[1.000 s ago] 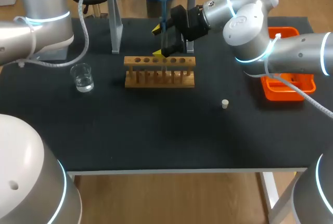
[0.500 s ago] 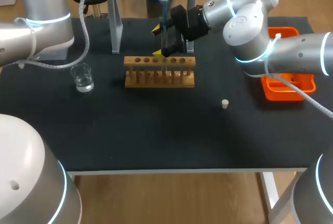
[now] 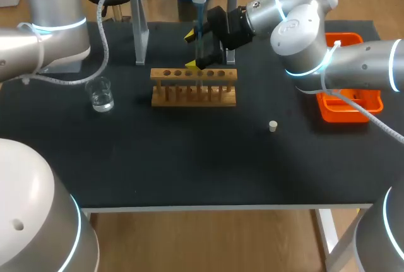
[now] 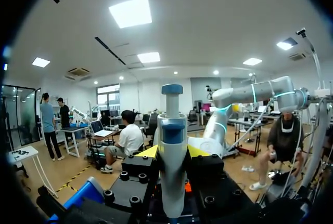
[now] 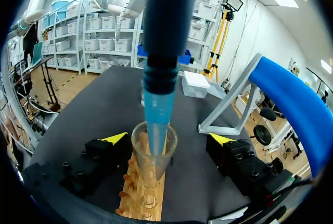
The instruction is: Invert the test tube, pick up the pipette, mount the tip to pipette, aspirate from beaker and dispense into the tube, eject the tip, return the pipette, and cap with the stopper.
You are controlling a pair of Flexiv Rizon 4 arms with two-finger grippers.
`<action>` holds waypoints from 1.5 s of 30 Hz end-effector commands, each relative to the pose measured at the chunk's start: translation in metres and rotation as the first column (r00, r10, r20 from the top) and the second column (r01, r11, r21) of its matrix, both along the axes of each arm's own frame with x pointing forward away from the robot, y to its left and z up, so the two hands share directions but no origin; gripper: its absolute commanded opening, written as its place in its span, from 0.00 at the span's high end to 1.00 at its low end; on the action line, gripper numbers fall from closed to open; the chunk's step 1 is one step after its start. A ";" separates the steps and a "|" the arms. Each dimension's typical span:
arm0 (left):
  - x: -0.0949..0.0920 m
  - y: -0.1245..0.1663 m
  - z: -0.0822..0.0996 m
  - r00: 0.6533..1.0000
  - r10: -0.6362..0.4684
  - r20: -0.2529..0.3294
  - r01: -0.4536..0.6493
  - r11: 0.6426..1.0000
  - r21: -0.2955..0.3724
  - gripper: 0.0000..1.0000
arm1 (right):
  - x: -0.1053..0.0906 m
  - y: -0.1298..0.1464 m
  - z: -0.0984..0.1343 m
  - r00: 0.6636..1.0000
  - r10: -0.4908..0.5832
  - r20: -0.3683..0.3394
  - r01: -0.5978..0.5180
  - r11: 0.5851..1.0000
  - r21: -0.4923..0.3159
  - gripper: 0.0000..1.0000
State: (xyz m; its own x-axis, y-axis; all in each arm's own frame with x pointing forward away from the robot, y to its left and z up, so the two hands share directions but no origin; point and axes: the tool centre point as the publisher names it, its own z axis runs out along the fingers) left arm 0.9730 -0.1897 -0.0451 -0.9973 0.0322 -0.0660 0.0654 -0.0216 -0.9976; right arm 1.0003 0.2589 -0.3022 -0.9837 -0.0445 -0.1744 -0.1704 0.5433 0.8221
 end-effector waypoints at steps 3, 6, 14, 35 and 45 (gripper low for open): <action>-0.003 -0.002 0.001 1.000 0.004 0.004 -0.004 1.000 0.011 1.00 | 0.001 -0.001 0.000 1.000 0.003 -0.002 -0.003 1.000 -0.002 0.00; -0.004 -0.003 0.001 1.000 0.003 0.008 -0.003 1.000 0.014 1.00 | 0.001 -0.001 0.000 1.000 0.003 -0.002 -0.003 1.000 -0.002 0.00; -0.006 -0.006 -0.001 1.000 -0.001 0.011 0.000 1.000 0.024 1.00 | 0.001 -0.001 0.000 1.000 0.003 -0.002 -0.003 1.000 -0.002 0.00; -0.006 -0.009 -0.010 1.000 -0.005 0.002 0.005 0.999 0.034 1.00 | 0.001 -0.001 0.000 1.000 0.003 -0.002 -0.003 1.000 -0.002 0.00; -0.006 -0.007 -0.011 1.000 0.003 0.007 -0.004 0.999 0.035 1.00 | 0.001 -0.002 0.000 1.000 -0.001 -0.008 0.001 1.000 -0.001 0.00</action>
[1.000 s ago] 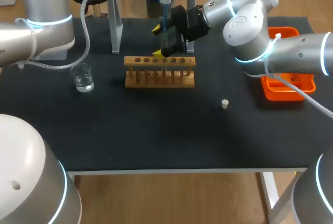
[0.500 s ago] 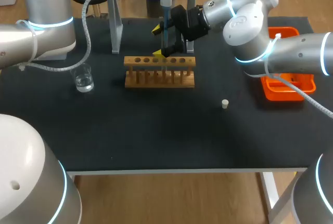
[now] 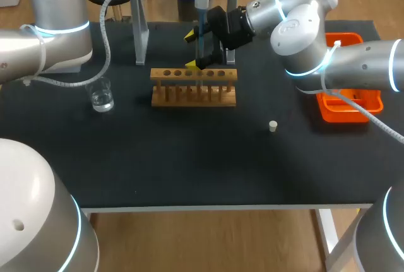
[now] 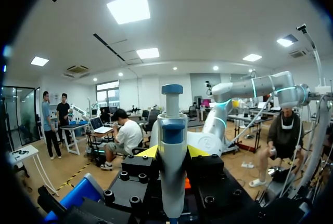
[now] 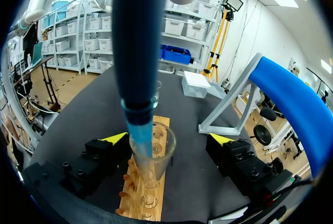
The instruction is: Invert the test tube, pick up the pipette, mount the tip to pipette, aspirate from beaker and dispense into the tube, eject the tip, return the pipette, and cap with the stopper.
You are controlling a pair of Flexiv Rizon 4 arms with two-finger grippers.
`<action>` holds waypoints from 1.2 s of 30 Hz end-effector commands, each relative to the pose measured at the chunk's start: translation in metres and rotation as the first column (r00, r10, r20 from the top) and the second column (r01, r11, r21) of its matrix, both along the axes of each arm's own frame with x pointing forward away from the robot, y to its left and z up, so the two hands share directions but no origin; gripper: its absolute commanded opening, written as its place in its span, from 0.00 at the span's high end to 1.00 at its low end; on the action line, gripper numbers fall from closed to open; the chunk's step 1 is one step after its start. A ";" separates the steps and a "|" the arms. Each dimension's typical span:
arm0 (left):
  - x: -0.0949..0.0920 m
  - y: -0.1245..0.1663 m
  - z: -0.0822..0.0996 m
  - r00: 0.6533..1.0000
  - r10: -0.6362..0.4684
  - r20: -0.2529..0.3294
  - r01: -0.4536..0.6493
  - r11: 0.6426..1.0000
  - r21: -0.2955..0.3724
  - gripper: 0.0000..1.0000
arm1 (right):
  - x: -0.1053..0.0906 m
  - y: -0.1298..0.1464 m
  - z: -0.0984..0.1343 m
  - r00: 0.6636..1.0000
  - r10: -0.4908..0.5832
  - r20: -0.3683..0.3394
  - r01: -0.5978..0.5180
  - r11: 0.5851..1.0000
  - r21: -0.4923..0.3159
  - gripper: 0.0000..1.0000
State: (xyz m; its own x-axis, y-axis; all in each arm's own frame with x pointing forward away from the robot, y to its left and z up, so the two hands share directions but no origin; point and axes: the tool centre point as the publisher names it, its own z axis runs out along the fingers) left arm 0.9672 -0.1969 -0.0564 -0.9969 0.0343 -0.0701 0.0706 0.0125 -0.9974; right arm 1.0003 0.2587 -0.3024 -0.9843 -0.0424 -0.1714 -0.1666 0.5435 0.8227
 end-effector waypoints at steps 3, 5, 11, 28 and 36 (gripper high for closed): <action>-0.001 0.001 0.001 1.000 0.005 0.005 -0.005 1.000 0.001 1.00 | 0.000 -0.003 0.000 1.000 -0.003 -0.009 0.003 1.000 0.001 0.00; -0.001 0.001 0.001 1.000 0.007 0.006 -0.007 1.000 0.001 1.00 | 0.000 -0.005 0.000 1.000 -0.006 -0.012 0.006 1.000 0.002 0.00; -0.001 0.001 0.001 1.000 0.005 0.012 -0.005 1.000 0.002 1.00 | -0.002 -0.007 0.000 1.000 -0.014 -0.025 0.014 1.000 0.008 0.00; -0.001 -0.001 -0.001 1.000 0.000 0.014 -0.001 1.000 0.010 1.00 | -0.003 -0.008 0.001 0.999 -0.021 -0.028 0.021 1.000 0.006 0.00; -0.002 -0.002 -0.004 1.000 -0.008 0.015 0.008 1.000 0.004 1.00 | -0.003 -0.008 0.001 0.999 -0.021 -0.028 0.021 1.000 0.006 0.00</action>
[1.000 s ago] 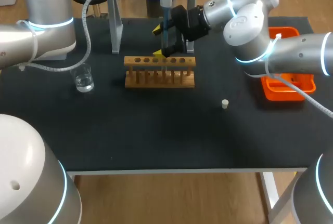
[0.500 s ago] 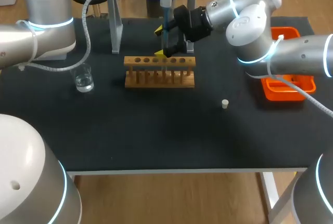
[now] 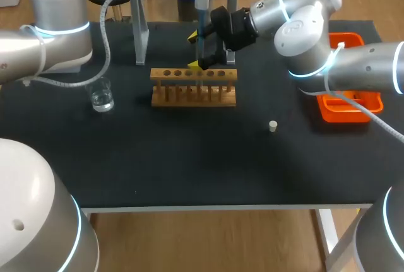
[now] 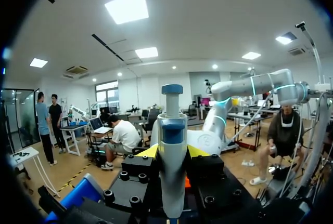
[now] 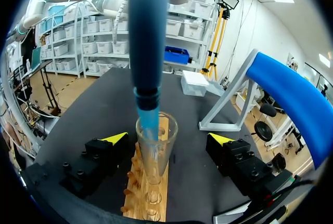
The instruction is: Invert the test tube, pick up the pipette, mount the tip to pipette, aspirate from beaker and dispense into the tube, eject the tip, return the pipette, and cap with the stopper.
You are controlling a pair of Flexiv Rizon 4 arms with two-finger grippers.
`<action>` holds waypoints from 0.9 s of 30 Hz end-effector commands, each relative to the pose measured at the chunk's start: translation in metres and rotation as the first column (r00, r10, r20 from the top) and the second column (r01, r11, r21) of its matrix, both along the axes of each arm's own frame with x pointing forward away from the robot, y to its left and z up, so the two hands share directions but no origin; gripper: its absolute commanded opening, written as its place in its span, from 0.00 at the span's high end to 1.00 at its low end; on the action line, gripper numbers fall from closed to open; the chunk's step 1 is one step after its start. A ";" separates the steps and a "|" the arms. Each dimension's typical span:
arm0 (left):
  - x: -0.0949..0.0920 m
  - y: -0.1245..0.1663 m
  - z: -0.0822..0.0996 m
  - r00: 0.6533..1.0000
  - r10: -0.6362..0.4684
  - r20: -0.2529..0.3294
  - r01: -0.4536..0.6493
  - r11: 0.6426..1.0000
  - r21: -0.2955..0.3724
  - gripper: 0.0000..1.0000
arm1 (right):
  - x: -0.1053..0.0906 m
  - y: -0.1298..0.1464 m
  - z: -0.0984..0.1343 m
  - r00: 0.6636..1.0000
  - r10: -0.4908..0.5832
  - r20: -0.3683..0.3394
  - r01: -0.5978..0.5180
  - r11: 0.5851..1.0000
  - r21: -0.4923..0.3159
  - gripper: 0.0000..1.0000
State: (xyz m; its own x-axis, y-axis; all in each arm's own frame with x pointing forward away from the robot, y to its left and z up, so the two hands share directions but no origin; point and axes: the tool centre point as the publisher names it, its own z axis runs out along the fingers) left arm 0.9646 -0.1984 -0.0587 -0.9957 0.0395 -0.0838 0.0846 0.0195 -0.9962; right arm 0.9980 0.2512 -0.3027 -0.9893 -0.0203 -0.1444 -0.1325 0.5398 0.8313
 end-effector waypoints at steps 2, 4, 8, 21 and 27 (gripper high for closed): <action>0.001 -0.002 -0.004 1.000 -0.007 -0.002 0.007 1.000 -0.004 1.00 | 0.000 -0.001 0.001 1.000 0.000 -0.001 0.000 1.000 -0.002 0.00; 0.001 -0.003 -0.005 1.000 -0.010 -0.004 0.010 1.000 -0.004 1.00 | 0.000 -0.001 0.001 1.000 0.000 -0.001 0.000 1.000 -0.002 0.00; 0.001 -0.003 -0.007 1.000 -0.013 -0.008 0.013 1.000 -0.002 1.00 | 0.000 -0.001 0.001 1.000 0.000 -0.001 0.000 1.000 -0.002 0.00; 0.000 -0.002 -0.011 1.000 -0.012 -0.010 0.012 1.000 -0.008 1.00 | 0.000 -0.001 0.001 1.000 0.000 -0.001 0.000 1.000 -0.002 0.00; 0.000 -0.002 -0.015 1.000 -0.011 -0.015 0.011 1.000 -0.010 1.00 | 0.000 -0.001 0.001 1.000 0.000 -0.001 0.000 1.000 -0.002 0.00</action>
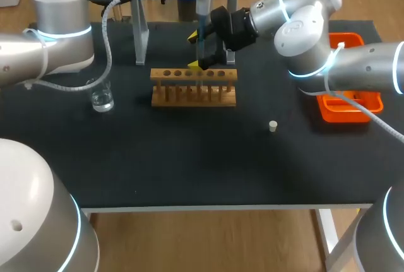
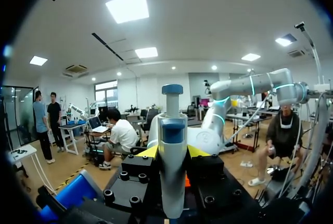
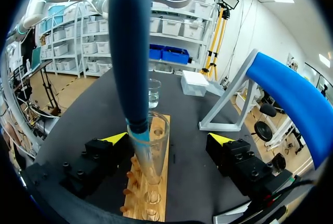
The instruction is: Invert the test tube, pick up the pipette, mount the tip to pipette, aspirate from beaker and dispense into the tube, eject the tip, return the pipette, and cap with the stopper.
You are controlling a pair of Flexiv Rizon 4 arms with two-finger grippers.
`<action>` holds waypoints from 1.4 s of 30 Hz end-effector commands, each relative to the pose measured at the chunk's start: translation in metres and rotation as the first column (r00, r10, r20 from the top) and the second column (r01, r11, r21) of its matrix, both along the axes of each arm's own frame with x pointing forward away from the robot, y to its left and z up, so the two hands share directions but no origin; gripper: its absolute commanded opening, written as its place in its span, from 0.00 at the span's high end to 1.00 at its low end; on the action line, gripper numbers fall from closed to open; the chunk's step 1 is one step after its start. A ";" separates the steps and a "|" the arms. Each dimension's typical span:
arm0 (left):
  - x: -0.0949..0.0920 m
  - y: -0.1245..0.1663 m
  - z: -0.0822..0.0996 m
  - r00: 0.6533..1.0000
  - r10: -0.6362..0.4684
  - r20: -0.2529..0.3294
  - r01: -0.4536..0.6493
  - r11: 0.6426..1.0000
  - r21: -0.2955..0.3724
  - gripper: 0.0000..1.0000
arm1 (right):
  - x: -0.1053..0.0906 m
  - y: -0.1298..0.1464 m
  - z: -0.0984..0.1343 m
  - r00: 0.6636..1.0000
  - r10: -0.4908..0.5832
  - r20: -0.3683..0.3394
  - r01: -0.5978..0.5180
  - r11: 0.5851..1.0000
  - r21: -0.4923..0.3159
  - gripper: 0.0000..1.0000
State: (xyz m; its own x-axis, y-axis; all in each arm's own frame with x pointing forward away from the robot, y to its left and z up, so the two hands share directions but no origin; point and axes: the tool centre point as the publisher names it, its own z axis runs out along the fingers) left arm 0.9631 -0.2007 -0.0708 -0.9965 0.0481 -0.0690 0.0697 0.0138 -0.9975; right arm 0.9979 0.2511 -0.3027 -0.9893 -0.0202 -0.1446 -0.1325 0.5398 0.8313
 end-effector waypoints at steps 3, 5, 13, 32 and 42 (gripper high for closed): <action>0.001 0.000 -0.003 1.000 0.000 -0.003 0.000 1.000 -0.006 1.00 | 0.000 -0.001 0.001 1.000 0.000 -0.001 0.000 1.000 -0.002 0.00; 0.001 0.000 -0.004 1.000 0.000 -0.004 0.000 1.000 -0.006 1.00 | 0.000 -0.001 0.001 1.000 0.000 -0.001 0.000 1.000 -0.002 0.00; 0.003 0.001 -0.005 1.000 0.005 -0.006 -0.005 1.000 -0.008 1.00 | 0.000 -0.001 0.001 1.000 0.000 -0.001 0.000 1.000 -0.002 0.00; 0.005 0.002 -0.009 1.000 0.017 -0.018 -0.018 1.000 -0.012 1.00 | 0.000 -0.001 0.001 1.000 0.000 -0.001 0.000 1.000 -0.002 0.00; 0.004 0.002 -0.008 1.000 0.021 -0.019 -0.022 1.000 -0.011 1.00 | 0.000 -0.001 0.001 1.000 0.000 -0.001 0.000 1.000 -0.002 0.00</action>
State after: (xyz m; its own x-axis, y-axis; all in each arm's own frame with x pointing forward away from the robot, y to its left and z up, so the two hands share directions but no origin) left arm 0.9678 -0.1986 -0.0792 -0.9984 0.0285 -0.0497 0.0499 0.0051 -0.9987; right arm 0.9979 0.2510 -0.3027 -0.9893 -0.0201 -0.1446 -0.1325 0.5398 0.8313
